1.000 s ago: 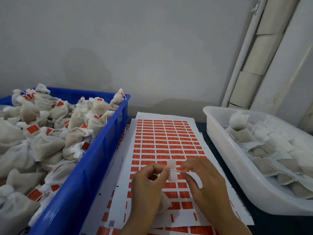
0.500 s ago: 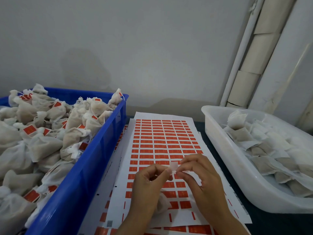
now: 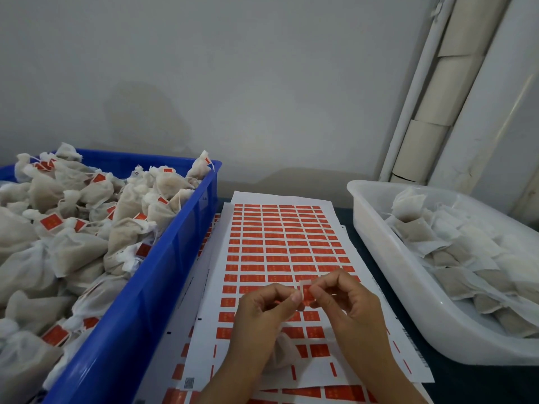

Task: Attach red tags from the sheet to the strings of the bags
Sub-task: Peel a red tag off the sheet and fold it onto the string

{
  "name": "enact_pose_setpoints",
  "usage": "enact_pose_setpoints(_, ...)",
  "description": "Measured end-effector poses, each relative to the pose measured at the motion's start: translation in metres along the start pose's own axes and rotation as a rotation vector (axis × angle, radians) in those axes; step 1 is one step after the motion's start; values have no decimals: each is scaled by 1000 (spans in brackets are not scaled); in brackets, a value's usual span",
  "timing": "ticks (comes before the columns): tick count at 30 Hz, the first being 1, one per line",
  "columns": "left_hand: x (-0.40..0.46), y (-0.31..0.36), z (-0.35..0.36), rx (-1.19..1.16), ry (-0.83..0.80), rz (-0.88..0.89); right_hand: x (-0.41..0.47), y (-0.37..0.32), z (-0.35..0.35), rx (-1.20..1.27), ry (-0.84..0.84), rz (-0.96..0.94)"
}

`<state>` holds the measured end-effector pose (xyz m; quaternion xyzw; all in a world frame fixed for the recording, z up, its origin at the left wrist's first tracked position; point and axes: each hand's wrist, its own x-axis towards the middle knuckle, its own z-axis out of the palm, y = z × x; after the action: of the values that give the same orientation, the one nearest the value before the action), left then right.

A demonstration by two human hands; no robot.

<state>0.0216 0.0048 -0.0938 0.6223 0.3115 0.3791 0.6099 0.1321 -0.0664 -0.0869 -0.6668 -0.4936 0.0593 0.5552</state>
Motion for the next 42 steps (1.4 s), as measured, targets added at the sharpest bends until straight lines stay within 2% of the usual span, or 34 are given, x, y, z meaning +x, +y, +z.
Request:
enact_pose_setpoints(14, -2, 0, -1, 74, -24, 68, 0, 0, -1, -55, 4, -56)
enact_pose_setpoints(20, -5, 1, 0, 185, 33, 171, -1, -1, -1, -63, 11, -63)
enact_pose_setpoints(29, -4, -2, -1, 340, 69, 212, -1, 2, 0, -126, -27, -100)
enact_pose_setpoints(37, -3, -1, -1, 334, 61, 184, -2, 6, 0, -178, -52, -149)
enact_pose_setpoints(42, -4, 1, -1, 306, 70, 187, -2, 5, 2, -108, -47, -91)
